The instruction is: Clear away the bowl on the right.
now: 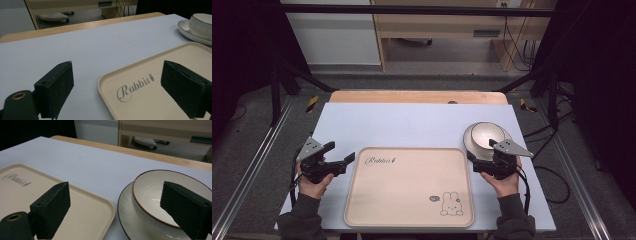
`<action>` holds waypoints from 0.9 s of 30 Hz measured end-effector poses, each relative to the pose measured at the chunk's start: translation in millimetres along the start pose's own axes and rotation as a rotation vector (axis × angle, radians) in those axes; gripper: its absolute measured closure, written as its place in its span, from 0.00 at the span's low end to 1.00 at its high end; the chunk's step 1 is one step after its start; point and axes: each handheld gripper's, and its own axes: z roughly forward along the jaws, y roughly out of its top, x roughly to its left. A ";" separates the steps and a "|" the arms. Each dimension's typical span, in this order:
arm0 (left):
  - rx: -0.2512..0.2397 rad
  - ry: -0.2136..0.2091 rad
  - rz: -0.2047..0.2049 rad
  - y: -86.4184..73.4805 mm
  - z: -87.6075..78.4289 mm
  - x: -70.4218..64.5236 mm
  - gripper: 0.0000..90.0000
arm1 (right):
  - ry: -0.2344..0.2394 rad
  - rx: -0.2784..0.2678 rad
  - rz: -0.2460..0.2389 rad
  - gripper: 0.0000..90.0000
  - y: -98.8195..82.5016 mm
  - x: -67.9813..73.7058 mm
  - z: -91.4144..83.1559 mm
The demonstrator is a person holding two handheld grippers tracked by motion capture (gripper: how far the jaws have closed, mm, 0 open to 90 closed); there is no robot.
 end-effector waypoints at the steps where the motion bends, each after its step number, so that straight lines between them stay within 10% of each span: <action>1: 0.003 -0.001 -0.001 -0.4 0.4 -0.4 0.12 | -0.005 0.001 -0.003 0.11 -0.2 -1.1 -0.8; 27: 0.024 0.002 0.003 -5.0 3.5 -4.2 0.12 | -0.077 -0.008 0.037 0.16 4.4 -14.1 -13.8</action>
